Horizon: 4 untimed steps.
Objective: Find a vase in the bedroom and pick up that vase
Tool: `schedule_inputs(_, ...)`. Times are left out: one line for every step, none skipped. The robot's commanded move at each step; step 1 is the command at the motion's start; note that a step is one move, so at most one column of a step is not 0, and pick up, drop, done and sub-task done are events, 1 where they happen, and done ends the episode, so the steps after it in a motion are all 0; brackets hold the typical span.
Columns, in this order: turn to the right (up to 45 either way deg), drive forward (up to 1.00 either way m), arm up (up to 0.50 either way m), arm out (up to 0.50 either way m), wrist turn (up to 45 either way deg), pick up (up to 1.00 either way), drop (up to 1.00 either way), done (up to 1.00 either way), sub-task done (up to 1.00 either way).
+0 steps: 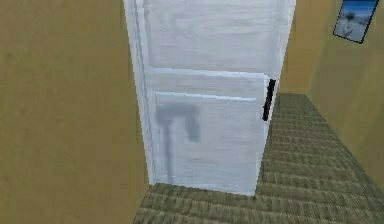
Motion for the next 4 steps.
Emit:
schedule_inputs(36.0, 0.00, 0.00, 0.00, 0.0, 0.00, 0.00, 0.00, 0.00)
schedule_inputs(0.0, 1.00, 0.00, 0.00, 0.0, 0.00, 0.00, 0.00, 0.00)
schedule_inputs(9.0, 0.00, 0.00, 0.00, 0.0, 0.00, 0.00, 0.00, 0.00)
schedule_inputs(0.0, 0.25, 0.00, 0.00, 0.0, 0.00, 0.00, 0.00, 0.00)
